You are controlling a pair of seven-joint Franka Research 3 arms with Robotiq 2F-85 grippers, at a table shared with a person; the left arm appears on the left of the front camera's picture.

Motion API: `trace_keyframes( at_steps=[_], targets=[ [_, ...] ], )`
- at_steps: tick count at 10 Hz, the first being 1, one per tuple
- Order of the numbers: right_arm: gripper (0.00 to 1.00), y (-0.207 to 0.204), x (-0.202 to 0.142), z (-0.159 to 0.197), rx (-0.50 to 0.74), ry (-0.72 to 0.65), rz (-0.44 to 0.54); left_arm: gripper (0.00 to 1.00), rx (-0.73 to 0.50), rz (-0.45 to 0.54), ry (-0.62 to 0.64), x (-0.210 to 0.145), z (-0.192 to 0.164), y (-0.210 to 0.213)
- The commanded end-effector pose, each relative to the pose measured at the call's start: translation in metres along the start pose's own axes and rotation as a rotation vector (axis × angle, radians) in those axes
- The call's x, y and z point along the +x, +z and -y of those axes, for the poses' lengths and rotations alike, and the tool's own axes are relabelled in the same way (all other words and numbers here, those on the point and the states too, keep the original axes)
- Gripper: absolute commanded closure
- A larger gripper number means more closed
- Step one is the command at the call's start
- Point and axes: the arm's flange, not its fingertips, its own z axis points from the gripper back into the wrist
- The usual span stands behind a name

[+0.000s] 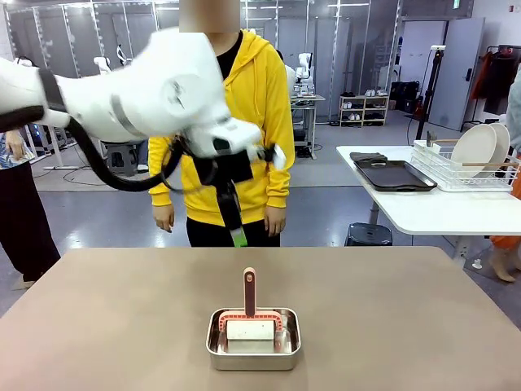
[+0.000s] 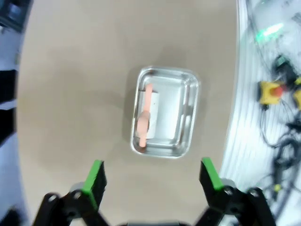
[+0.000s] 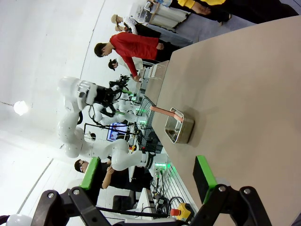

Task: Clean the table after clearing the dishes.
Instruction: Place the Lint Roller back on top of the Airtight Container.

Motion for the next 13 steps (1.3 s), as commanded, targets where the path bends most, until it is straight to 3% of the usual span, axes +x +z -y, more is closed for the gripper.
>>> trace_keyframes(
  at_steps=[1,6,8,13],
  targets=[
    [0.02,-0.001,-0.003,-0.001,0.001,0.021,-0.001,0.00,-0.099,0.213,0.172,-0.053,-0.005,0.044],
    [0.02,-0.001,-0.003,-0.001,0.001,0.021,-0.001,0.00,-0.356,0.746,0.509,-0.241,-0.035,0.093],
    [0.02,-0.001,-0.003,-0.001,0.001,0.021,-0.001,0.00,-0.463,0.879,0.631,-0.318,-0.046,0.100],
    [0.02,-0.001,-0.003,-0.001,0.001,0.021,-0.001,0.00,-0.630,1.092,0.814,-0.473,-0.073,0.097]
  ],
)
